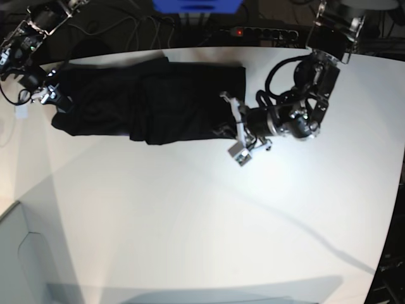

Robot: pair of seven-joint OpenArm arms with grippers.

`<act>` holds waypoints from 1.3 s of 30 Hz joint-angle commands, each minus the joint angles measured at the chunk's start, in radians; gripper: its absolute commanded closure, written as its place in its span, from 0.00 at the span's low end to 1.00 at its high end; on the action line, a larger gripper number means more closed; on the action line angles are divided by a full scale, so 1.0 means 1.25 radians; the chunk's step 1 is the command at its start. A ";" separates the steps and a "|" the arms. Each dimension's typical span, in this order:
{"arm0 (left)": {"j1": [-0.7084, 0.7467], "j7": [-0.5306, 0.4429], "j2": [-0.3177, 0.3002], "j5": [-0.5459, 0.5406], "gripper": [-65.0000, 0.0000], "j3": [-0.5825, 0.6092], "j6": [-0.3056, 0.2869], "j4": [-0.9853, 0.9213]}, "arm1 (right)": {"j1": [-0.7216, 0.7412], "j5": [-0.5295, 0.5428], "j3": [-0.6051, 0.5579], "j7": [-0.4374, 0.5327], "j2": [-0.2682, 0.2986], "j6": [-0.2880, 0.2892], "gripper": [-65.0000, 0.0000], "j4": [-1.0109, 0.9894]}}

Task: Fold the T-shirt properly
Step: 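Release the left gripper and move it to the strip's folded end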

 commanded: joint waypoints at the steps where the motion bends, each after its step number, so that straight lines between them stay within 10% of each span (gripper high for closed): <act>1: 0.008 -0.011 -0.015 -0.015 0.97 -0.003 -0.004 0.015 | 0.009 0.013 -0.005 0.005 0.016 0.008 1.00 0.008; 22: 0.299 -0.019 -0.069 0.006 0.97 -0.268 -0.004 0.137 | -0.008 0.013 -0.060 0.005 -0.017 0.008 1.00 0.250; 32: 0.299 -0.020 0.106 0.389 0.97 -0.262 -0.013 0.042 | -0.033 0.013 -0.089 0.005 -0.039 0.008 1.00 0.370; 39: 0.300 -0.020 0.138 0.427 0.97 -0.261 -0.013 0.042 | -0.058 0.013 -0.148 0.005 -0.081 0.008 1.00 0.473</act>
